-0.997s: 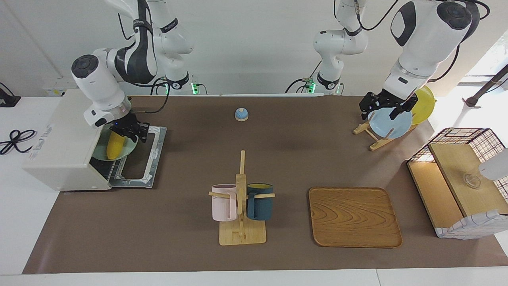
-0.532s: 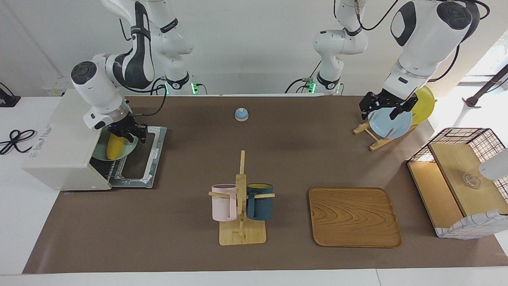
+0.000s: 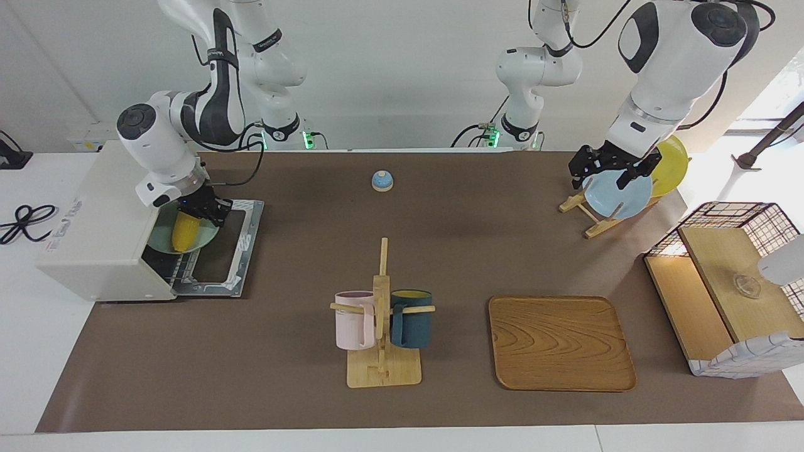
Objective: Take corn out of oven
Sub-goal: 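Pull the plate with corn out and set it mid-table with the right gripper, then release the plate with the right gripper while the left gripper reaches the corn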
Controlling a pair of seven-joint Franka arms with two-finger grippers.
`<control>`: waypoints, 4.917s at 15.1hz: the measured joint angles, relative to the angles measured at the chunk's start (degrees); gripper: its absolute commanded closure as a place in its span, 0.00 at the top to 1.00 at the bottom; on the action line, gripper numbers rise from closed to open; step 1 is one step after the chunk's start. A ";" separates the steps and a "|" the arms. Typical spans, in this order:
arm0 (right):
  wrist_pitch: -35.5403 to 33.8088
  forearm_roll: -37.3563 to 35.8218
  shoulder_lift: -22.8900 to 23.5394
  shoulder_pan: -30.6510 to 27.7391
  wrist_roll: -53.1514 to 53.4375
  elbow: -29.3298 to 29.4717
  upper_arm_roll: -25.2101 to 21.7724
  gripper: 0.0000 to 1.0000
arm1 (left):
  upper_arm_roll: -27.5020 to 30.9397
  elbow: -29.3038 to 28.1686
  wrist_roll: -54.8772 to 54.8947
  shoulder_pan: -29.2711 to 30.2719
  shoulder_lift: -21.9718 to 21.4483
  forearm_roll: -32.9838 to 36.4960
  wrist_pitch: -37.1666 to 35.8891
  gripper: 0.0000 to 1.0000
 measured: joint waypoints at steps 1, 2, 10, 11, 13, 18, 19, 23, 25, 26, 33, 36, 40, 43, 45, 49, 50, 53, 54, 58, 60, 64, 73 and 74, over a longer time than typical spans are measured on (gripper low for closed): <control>-0.02 -0.56 -0.24 0.03 -0.61 -0.07 0.06 0.00 | 0.00 0.00 0.00 0.00 0.00 0.00 0.00 1.00; -0.02 -1.41 -0.31 0.19 -0.87 -0.09 0.17 0.00 | 0.00 0.00 0.00 0.00 0.00 0.00 0.00 1.00; -11.10 -11.09 0.93 11.48 6.72 7.79 0.92 0.00 | 0.00 0.00 0.00 0.00 0.00 0.00 0.00 1.00; -13.16 -11.78 1.41 13.53 8.69 9.61 0.97 0.00 | 0.00 0.00 0.00 0.00 0.00 0.00 0.00 1.00; -16.10 -12.17 2.57 17.72 12.83 12.95 1.04 0.00 | 0.00 0.00 0.00 0.00 0.00 0.00 0.00 1.00; -20.63 -12.18 9.21 29.88 27.63 22.30 1.16 0.00 | 0.00 0.00 0.00 0.00 0.00 0.00 0.00 1.00; -20.71 -12.17 10.72 32.09 30.11 24.01 1.18 0.00 | 0.00 0.00 0.00 0.00 0.00 0.00 0.00 1.00; -24.03 -11.94 19.90 41.58 42.94 35.37 1.22 0.00 | 0.00 0.00 0.00 0.00 0.00 0.00 0.00 1.00; -23.63 -11.07 26.05 45.59 50.02 41.44 1.26 0.00 | 0.00 0.00 0.00 0.00 0.00 0.00 0.00 1.00; -21.62 -9.73 28.49 46.93 52.38 43.11 1.34 0.00 | 0.00 0.00 0.00 0.00 0.00 0.00 0.00 1.00; -5.31 -1.83 32.31 47.73 55.75 38.71 1.29 0.15 | 0.00 0.00 0.00 0.00 0.00 0.00 0.00 1.00; -1.52 -1.39 32.05 47.50 55.79 37.77 1.29 0.31 | 0.00 0.00 0.00 0.00 0.00 0.00 0.00 1.00; -0.10 -1.43 30.90 47.24 55.73 38.07 1.04 0.26 | 0.03 0.00 0.00 0.05 0.00 0.00 0.00 1.00; -5.84 -2.97 27.97 43.97 51.74 38.55 0.66 0.07 | 0.03 0.00 0.00 0.06 0.00 0.00 0.01 1.00; -10.35 -4.70 25.57 40.13 48.85 38.36 0.60 0.00 | 0.02 0.00 0.00 0.06 0.00 0.00 0.14 1.00; -12.22 -6.27 21.87 32.76 43.86 31.18 0.53 0.00 | -0.83 -0.38 0.00 -0.16 0.00 0.00 1.35 1.00; -10.92 -6.34 21.15 31.05 43.05 28.03 0.53 0.00 | -1.19 -0.59 0.00 -0.68 0.00 0.00 1.87 1.00; -5.64 -7.92 19.22 27.25 41.99 18.98 0.51 0.00 | -1.60 -2.25 -0.17 -4.77 0.06 -0.46 4.49 1.00; -4.15 -9.45 18.58 26.27 41.99 16.44 0.53 0.00 | -1.70 -3.06 -0.40 -6.27 0.17 -0.98 5.51 1.00; -0.56 -12.57 16.87 20.54 36.44 10.30 0.51 0.00 | -1.84 -4.87 -3.66 -12.62 2.95 -2.94 10.60 1.00; -0.56 -13.86 16.59 17.36 33.33 9.94 0.50 0.00 | -1.95 -5.00 -7.11 -16.56 6.01 -3.61 14.45 1.00; -0.56 -15.49 16.49 15.00 31.38 9.40 0.49 0.00 | -2.03 -5.02 -11.76 -23.54 12.24 -6.86 22.79 1.00; -1.24 -22.36 16.28 14.56 29.47 8.94 1.53 0.00 | -2.00 -4.89 -13.60 -34.10 23.25 -7.08 32.19 1.00; -2.45 -22.38 16.14 14.60 29.25 9.55 1.70 0.00 | -1.99 -4.90 -13.60 -34.58 23.86 -7.08 32.54 1.00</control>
